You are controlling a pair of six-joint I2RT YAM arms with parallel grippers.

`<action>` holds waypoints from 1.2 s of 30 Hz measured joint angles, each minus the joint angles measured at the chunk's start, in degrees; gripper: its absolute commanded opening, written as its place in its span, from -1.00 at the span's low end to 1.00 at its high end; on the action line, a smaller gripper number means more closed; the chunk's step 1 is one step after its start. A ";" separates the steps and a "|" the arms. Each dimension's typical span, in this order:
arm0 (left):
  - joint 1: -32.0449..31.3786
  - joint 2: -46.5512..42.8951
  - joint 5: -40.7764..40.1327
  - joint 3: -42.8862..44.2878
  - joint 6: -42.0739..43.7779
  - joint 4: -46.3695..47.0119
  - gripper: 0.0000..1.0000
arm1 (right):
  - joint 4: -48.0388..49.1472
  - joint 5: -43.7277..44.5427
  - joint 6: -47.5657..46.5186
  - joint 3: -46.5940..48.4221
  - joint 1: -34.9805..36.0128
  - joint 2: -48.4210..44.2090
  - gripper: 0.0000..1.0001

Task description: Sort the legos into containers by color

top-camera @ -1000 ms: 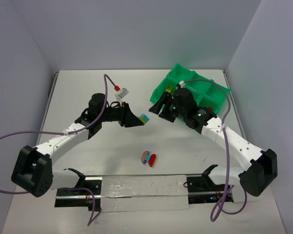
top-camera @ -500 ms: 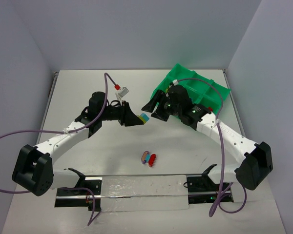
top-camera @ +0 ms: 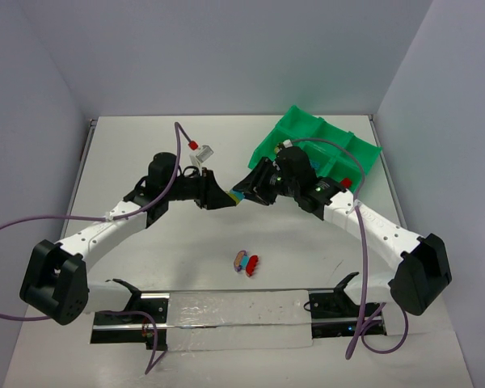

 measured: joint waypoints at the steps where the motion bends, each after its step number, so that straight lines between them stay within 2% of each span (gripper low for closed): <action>1: 0.02 0.00 -0.14 0.02 0.23 -0.02 -1.00 | 0.02 -0.05 0.16 0.00 0.00 0.02 -0.14; 4: 0.04 -0.02 -0.51 0.04 0.64 -0.21 -1.00 | 0.41 -0.08 0.78 -0.16 -0.02 0.12 -0.30; 6: 0.04 -0.02 -0.86 0.12 0.89 -0.50 -1.00 | 0.97 -0.10 1.30 -0.47 -0.05 0.23 -0.55; 8: 0.04 -0.02 -1.44 0.24 1.34 -1.16 -1.00 | 1.88 -0.17 1.89 -1.04 -0.07 0.33 -0.89; 10: 0.04 -0.08 -1.88 0.32 1.71 -1.71 -1.00 | 2.21 -0.22 2.23 -1.15 -0.07 0.56 -0.99; 18: -0.19 -1.05 -3.88 0.91 2.85 -3.18 -1.00 | 2.37 -0.71 2.24 -1.16 -1.77 0.16 -1.00; 27: 0.30 -2.04 -7.64 0.91 3.46 -4.83 -1.00 | 1.31 0.39 0.82 -1.31 -9.80 -5.41 -1.00; 30: 0.48 -2.26 -8.88 0.91 3.35 -5.28 -1.00 | -1.82 3.98 -2.30 -0.97 -10.61 -5.54 -1.00; 36: 2.05 -1.82 -14.93 2.90 1.25 -10.12 -1.00 | -10.91 18.41 -11.62 4.40 -10.83 -3.40 -1.00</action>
